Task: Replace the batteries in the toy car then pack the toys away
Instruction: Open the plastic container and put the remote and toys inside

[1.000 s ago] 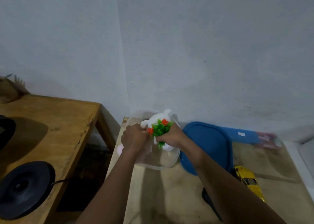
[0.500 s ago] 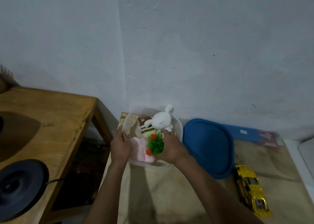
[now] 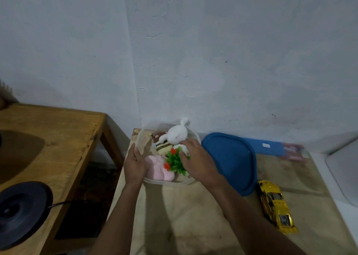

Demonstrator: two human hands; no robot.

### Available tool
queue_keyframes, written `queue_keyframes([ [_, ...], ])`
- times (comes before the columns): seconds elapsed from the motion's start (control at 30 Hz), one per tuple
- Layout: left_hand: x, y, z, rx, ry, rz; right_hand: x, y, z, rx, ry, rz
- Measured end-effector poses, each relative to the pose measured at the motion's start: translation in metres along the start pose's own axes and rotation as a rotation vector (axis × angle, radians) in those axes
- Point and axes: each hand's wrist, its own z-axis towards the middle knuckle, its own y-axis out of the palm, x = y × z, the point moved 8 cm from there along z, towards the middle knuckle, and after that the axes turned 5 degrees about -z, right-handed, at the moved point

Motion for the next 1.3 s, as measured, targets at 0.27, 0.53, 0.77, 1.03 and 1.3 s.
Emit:
queue_keyframes([
  [0.27,0.002,0.002,0.002,-0.037,-0.026,0.022,0.011,0.039,0.058,-0.187,0.042,-0.113],
  [0.53,0.003,0.003,0.002,-0.014,0.010,0.001,0.020,0.062,0.073,-0.323,0.145,-0.297],
  [0.77,-0.005,0.003,0.003,0.003,0.002,-0.004,0.018,-0.008,0.042,0.104,0.170,0.073],
  [1.03,0.003,0.004,-0.002,0.032,0.040,0.009,0.089,-0.020,-0.089,0.263,0.370,0.109],
  [1.3,0.009,0.007,-0.004,0.039,0.032,0.044,0.154,0.029,-0.166,-0.406,0.666,-0.182],
])
